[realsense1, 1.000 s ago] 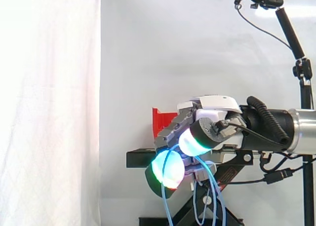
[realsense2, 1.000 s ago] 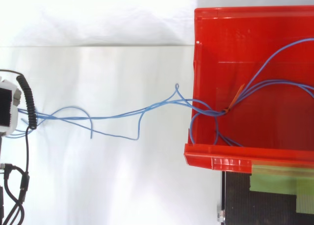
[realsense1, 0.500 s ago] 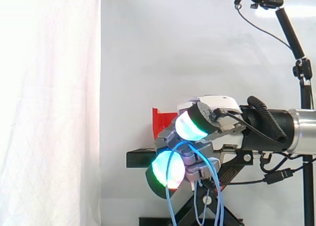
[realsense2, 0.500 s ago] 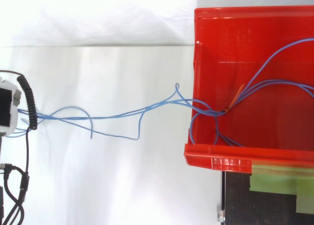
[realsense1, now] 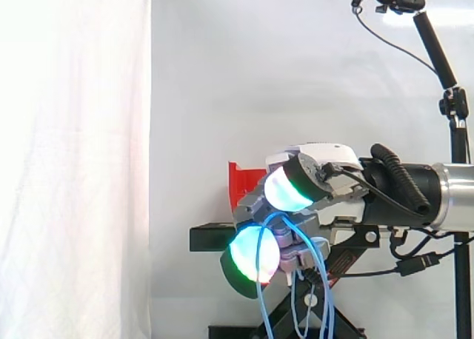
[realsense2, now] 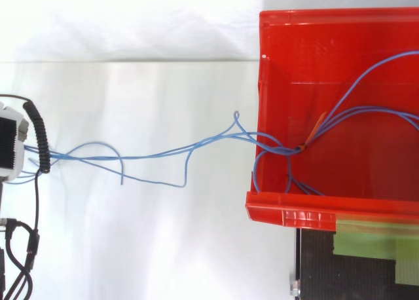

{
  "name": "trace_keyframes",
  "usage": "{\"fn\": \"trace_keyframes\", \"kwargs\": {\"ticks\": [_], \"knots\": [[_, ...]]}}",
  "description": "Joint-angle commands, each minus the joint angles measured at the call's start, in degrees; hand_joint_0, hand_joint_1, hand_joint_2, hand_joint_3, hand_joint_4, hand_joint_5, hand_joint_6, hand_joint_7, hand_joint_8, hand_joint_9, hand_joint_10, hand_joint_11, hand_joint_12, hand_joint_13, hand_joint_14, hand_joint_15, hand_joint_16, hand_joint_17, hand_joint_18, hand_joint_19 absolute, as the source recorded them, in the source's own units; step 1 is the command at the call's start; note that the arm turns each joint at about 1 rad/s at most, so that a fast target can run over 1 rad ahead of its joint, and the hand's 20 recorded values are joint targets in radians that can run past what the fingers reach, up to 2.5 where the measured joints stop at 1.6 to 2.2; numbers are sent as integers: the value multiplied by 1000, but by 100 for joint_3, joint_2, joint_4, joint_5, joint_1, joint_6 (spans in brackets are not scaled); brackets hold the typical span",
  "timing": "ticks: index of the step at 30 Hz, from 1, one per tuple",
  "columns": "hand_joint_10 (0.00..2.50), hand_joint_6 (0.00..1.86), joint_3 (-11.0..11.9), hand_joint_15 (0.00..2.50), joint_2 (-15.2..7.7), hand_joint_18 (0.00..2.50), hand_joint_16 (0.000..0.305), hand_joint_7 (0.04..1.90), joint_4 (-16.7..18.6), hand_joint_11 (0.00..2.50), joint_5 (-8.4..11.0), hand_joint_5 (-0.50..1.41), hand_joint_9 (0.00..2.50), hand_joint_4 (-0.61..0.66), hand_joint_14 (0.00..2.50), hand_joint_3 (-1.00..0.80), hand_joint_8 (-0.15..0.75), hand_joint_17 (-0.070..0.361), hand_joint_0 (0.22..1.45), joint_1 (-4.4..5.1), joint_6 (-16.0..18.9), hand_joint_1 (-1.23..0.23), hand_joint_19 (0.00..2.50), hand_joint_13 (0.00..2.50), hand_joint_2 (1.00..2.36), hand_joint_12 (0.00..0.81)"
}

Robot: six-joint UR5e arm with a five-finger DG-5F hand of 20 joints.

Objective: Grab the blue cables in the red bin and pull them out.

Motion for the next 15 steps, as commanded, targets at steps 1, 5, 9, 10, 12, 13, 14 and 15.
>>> {"fn": "trace_keyframes", "kwargs": {"ticks": [1,5,9,10,12,13,14,15], "knots": [[875,7,-1,1576,-2,993,53,787,7,1691,0,996,1140,261,417,-1000,281,120,676,8,0,-802,1156,1349,1000,363],[871,8,-1,1588,-2,984,53,788,7,1701,-9,985,1130,259,402,-1000,277,119,687,0,0,-845,1161,1342,1000,360],[865,4,-1,1603,-2,979,52,838,-2,1708,-9,994,1121,258,389,-1000,272,117,692,0,0,-879,1165,1338,1000,360],[866,5,-1,1605,-2,978,52,852,-2,1707,-9,996,1121,254,386,-1000,278,116,693,0,0,-880,1165,1338,1000,360],[865,4,-1,1613,-2,976,52,867,7,1708,0,1003,1119,245,383,-1000,273,116,694,0,0,-882,1167,1334,1000,359],[866,2,-1,1599,-2,978,52,875,7,1708,0,1009,1119,244,379,-1000,280,117,693,8,0,-880,1165,1337,1000,361],[870,3,-1,1600,-11,979,52,875,-2,1708,0,1010,1119,247,385,-1000,284,117,691,0,0,-874,1154,1336,1000,367],[869,3,-1,1592,-2,979,52,875,7,1705,0,1011,1118,248,385,-1000,274,117,690,8,0,-871,1165,1336,1000,365]]}}
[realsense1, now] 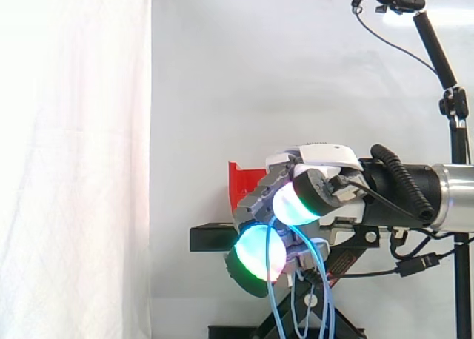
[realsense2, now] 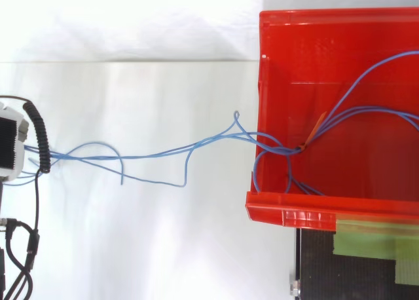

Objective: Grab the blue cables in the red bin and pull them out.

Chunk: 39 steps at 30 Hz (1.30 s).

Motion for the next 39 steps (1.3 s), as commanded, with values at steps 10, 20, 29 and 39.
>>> {"fn": "trace_keyframes", "kwargs": {"ticks": [10,20,29,39], "knots": [[885,3,0,1577,2,989,54,867,-22,1692,2,1011,1122,258,402,-1000,280,120,674,-2,97,-836,1156,1338,1000,369],[923,3,105,1563,2,1007,55,854,-198,1647,-7,1015,1127,270,432,-1000,300,124,649,-2,492,-774,1145,1341,1000,378],[920,2,105,1546,2,1015,56,852,-224,1659,-7,1025,1133,274,448,-1000,295,127,642,-2,527,-758,1142,1343,1000,389],[925,1,114,1540,2,1033,57,874,-303,1653,2,1046,1160,273,458,-1000,305,129,627,-2,624,-751,1133,1351,1000,392]]}}
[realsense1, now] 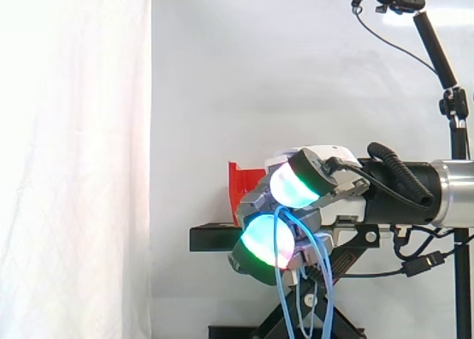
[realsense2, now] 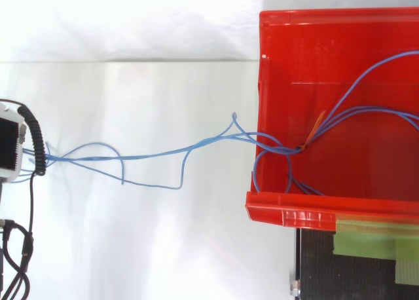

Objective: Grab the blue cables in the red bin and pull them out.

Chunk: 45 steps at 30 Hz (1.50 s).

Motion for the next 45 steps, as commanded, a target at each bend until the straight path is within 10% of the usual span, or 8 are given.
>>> {"fn": "trace_keyframes", "kwargs": {"ticks": [1,24,45], "knots": [[926,1,-1,1525,-1,1038,58,877,-3,1655,3,1049,1161,275,460,-1000,308,130,624,7,2,-748,1132,1356,1000,396],[959,25,-1,1491,-1,1078,61,865,-205,1625,3,1069,1188,288,402,-1000,321,137,587,7,11,-756,1116,1397,1000,412],[745,56,-1,1693,-1,951,44,900,-249,1843,3,1021,1154,205,173,-893,237,100,843,7,143,-894,1195,1377,1004,326]]}}
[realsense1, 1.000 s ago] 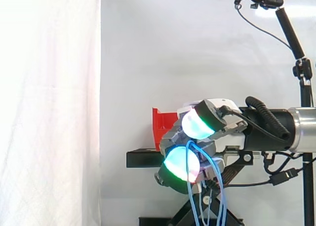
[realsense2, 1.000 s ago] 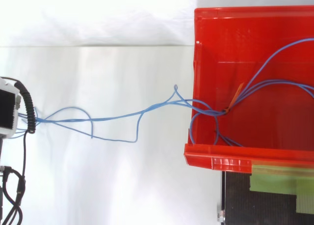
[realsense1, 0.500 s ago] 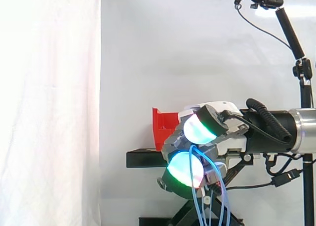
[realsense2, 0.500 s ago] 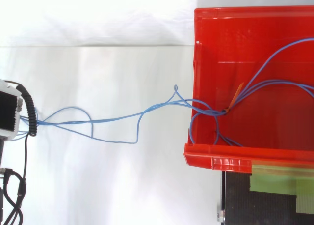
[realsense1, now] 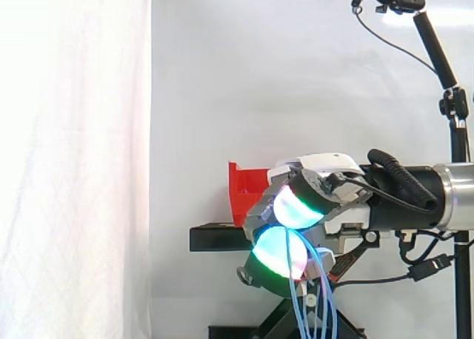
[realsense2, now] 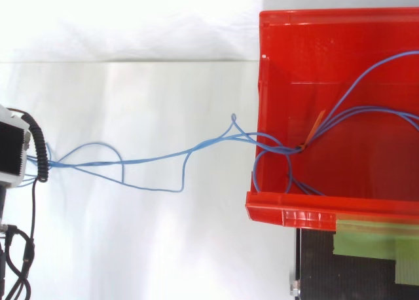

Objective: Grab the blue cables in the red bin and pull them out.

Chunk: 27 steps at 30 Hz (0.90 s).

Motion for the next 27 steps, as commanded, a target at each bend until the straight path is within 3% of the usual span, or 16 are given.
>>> {"fn": "trace_keyframes", "kwargs": {"ticks": [1,9,18,27], "knots": [[745,50,-1,1707,0,949,45,902,-2,1836,-9,1020,1155,213,164,-882,242,101,850,6,5,-897,1192,1373,1004,322],[773,29,-1,1710,0,944,44,912,-2,1819,0,983,1133,190,161,-816,238,98,873,-3,5,-922,1198,1365,1008,312],[833,343,-1,1686,0,943,44,824,-2,1795,0,858,1102,175,182,-820,244,100,877,-3,49,-943,1194,1359,1007,318],[885,470,-1,1677,0,923,45,769,-19,1745,0,837,1075,156,146,-787,242,100,900,-3,190,-953,1191,1293,1009,334]]}}
